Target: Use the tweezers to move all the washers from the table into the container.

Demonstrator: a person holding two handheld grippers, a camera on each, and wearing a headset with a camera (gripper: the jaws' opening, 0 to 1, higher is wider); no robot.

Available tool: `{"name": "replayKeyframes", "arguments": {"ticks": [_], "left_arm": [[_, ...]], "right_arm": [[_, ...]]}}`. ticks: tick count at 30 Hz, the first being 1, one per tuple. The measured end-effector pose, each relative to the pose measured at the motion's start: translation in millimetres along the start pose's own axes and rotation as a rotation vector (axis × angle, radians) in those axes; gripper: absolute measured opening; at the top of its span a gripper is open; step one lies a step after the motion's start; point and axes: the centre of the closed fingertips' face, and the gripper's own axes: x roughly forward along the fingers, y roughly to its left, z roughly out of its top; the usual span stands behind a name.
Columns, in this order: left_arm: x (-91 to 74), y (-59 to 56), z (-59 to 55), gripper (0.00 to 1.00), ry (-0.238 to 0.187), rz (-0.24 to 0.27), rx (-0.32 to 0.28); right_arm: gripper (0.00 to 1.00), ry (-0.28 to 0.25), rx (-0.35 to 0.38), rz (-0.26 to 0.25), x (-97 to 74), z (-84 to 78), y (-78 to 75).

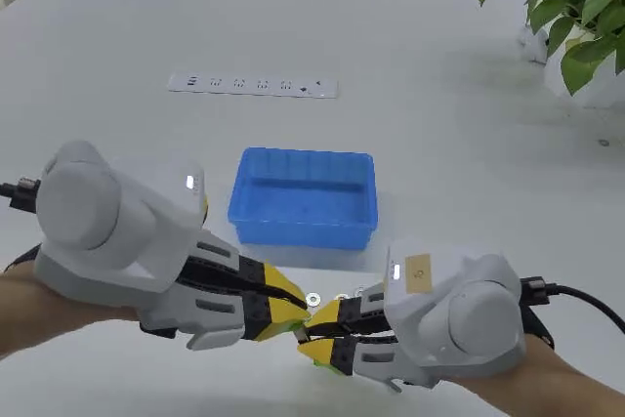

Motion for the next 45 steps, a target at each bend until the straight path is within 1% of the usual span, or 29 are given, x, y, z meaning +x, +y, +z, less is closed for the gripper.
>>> {"name": "replayKeyframes", "arguments": {"ticks": [2, 3, 7, 11, 14, 18, 21, 22, 24, 28, 32, 33, 36, 37, 39, 42, 45], "left_arm": [[2.8, -3.6, -1.0, 0.08, -0.003, -0.011, 0.004], [3.1, -3.8, -0.4, 0.08, -0.013, -0.009, 0.02], [5.4, -4.2, 2.1, 0.08, -0.035, -0.017, -0.002], [11.3, -8.5, 4.7, 0.08, -0.034, -0.038, 0.02], [12.8, -6.7, 5.6, 0.08, -0.038, -0.04, 0.017], [13.5, -6.2, 6.1, 0.08, -0.038, -0.042, 0.022], [13.0, -6.2, 5.7, 0.07, -0.033, -0.042, 0.03], [12.4, -6.2, 5.2, 0.07, -0.029, -0.042, 0.034], [10.9, -7.1, 5.6, 0.07, -0.026, -0.046, 0.034], [4.8, -5.2, 7.5, 0.07, -0.019, -0.038, 0.052], [-2.8, -0.6, 10.0, 0.07, -0.029, -0.022, 0.031], [-3.9, 0.8, 10.2, 0.07, -0.031, -0.019, 0.028], [-8.0, 10.4, 11.4, 0.07, -0.028, 0.008, 0.04], [-8.5, 11.7, 11.9, 0.07, -0.028, 0.011, 0.042], [-10.9, 18.2, 14.9, 0.07, -0.028, 0.023, 0.053], [-12.2, 24.6, 16.8, 0.07, -0.023, 0.034, 0.07], [-12.8, 30.6, 15.5, 0.07, -0.014, 0.049, 0.094]], "right_arm": [[0.08, 0.001, -0.002, 0.005, 1.9, -1.3, 1.8], [0.08, -0.004, -0.002, 0.003, 0.4, -0.6, 0.9], [0.09, -0.012, -0.005, 0.003, -1.3, -1.4, 0.9], [0.11, -0.002, -0.032, 0.005, -1.9, -2.4, 1.8], [0.11, 0.007, -0.042, 0.0, -2.2, -2.8, 1.2], [0.11, 0.0, -0.036, 0.002, -2.0, -2.0, 1.9], [0.1, 0.001, -0.04, 0.009, -1.1, -1.6, 3.9], [0.09, 0.006, -0.056, -0.007, -0.5, -1.0, 3.3], [0.09, 0.0, -0.05, 0.002, 0.1, 1.4, 5.3], [0.09, -0.009, -0.056, -0.006, 1.3, 7.3, 4.3], [0.09, -0.018, -0.079, -0.016, 2.4, 14.1, 1.2], [0.09, -0.019, -0.091, -0.025, 3.0, 15.9, -1.5], [0.09, -0.011, -0.123, -0.05, 5.4, 19.0, -11.0], [0.09, -0.01, -0.13, -0.058, 5.8, 20.1, -14.0], [0.09, -0.012, -0.145, -0.083, 6.4, 23.8, -22.3], [0.1, -0.018, -0.157, -0.109, 7.5, 26.5, -30.5], [0.1, -0.01, -0.18, -0.131, 9.8, 25.7, -37.0]]}}
